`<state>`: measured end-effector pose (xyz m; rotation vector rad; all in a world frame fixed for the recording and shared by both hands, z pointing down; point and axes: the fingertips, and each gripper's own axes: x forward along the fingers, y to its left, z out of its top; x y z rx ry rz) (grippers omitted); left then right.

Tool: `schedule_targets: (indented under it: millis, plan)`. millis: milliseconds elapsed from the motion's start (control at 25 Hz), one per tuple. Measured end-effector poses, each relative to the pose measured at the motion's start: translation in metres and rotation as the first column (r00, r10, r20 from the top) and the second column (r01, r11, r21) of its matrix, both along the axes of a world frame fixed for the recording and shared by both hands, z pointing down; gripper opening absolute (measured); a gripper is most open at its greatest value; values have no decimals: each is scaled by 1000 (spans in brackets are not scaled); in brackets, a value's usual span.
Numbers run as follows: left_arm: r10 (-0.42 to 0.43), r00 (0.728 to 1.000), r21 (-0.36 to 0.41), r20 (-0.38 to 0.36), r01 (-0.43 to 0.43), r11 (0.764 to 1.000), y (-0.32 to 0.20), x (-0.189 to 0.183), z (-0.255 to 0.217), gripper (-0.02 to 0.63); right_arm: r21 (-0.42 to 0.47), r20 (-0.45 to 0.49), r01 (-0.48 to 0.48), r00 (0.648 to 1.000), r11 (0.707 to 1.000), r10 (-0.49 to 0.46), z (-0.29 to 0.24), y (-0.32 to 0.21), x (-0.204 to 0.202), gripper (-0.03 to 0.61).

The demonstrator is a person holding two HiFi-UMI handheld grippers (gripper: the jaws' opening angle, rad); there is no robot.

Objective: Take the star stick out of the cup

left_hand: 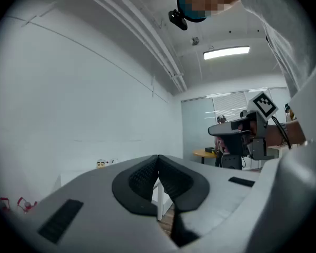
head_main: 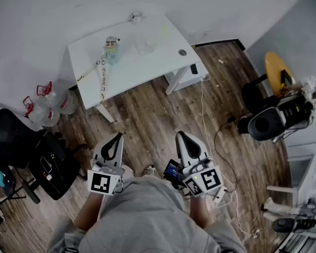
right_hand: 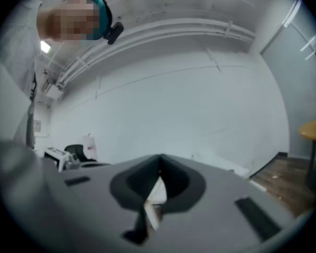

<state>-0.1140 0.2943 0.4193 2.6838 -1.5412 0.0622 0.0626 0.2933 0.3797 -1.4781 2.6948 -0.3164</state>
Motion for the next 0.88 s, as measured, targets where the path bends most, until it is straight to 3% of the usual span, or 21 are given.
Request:
schedule_targets:
  millis: [320,880]
  plan:
    - [9,1000,30,-23,-8,1000,21,82,-1,32,-39,-18,-31,999,999,30,21,49,85,35]
    - [58,998,57,4,-58,997,45,133,-9,32,-3,46,-44,998,999,44,19,76,117,35]
